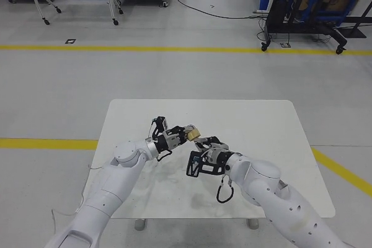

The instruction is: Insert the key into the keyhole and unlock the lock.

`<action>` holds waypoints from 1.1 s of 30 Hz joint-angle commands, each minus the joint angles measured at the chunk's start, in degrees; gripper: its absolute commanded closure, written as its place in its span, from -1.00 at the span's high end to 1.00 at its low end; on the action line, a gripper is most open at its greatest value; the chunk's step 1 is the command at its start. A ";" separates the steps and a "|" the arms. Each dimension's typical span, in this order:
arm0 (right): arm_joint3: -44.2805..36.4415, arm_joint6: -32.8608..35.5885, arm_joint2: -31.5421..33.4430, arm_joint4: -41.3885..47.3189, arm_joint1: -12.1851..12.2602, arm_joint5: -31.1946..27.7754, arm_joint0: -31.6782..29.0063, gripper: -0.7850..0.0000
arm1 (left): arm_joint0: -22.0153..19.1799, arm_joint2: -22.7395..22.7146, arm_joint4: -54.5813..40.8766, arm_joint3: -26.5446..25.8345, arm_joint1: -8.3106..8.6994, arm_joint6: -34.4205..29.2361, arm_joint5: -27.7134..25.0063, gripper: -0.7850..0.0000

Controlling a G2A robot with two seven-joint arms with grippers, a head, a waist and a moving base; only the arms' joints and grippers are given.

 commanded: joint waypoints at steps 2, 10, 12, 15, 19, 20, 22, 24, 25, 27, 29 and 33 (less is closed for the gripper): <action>0.19 0.32 0.00 0.45 -0.21 0.71 -0.09 -1.00 | 0.01 -0.01 0.18 0.04 -0.04 -0.02 -0.14 -1.00; 3.53 -1.97 2.53 13.67 -1.01 2.58 -0.59 -1.00 | 0.11 0.07 0.90 -0.28 -0.12 -0.45 -1.17 -1.00; 4.53 -4.06 3.73 17.43 -1.09 2.94 -0.88 -1.00 | 0.21 -0.10 1.06 -0.32 -0.12 -0.03 -1.69 -1.00; 6.44 -8.81 5.93 22.98 -1.04 2.81 -1.97 -1.00 | 0.34 -0.36 1.34 -0.56 -0.09 0.29 -2.48 -1.00; 8.91 -14.65 8.36 28.96 -0.86 0.46 -3.19 -1.00 | 0.69 -0.70 1.72 -1.07 -0.03 0.25 -3.75 -1.00; 9.35 -15.42 8.76 29.46 -0.81 -0.15 -3.31 -1.00 | 0.78 -0.75 1.74 -1.15 -0.03 0.25 -3.93 -1.00; 9.63 -15.99 9.13 29.41 -0.73 -0.75 -3.51 -1.00 | 0.94 -0.89 1.88 -1.37 -0.02 0.35 -4.59 -1.00; 9.61 -16.40 9.31 29.21 -0.67 -1.27 -3.66 -1.00 | 1.05 -0.96 1.96 -1.51 -0.02 0.31 -4.74 -1.00; 9.53 -16.62 9.29 29.00 -0.65 -1.70 -3.74 -0.21 | 1.09 -1.01 2.00 -1.54 -0.01 0.28 -4.76 -1.00; 9.49 -16.99 9.44 28.71 -0.59 -2.13 -3.88 0.73 | 1.17 -1.14 2.05 -1.55 0.00 0.40 -4.81 -1.00; 9.20 -17.40 9.94 28.27 -0.48 -2.37 -4.25 1.00 | 1.22 -1.32 2.13 -1.56 0.02 0.62 -4.86 -1.00; 8.44 -20.15 12.93 28.44 0.00 -2.04 -6.54 1.00 | 1.23 -1.67 3.15 -1.63 0.11 1.77 -4.91 -1.00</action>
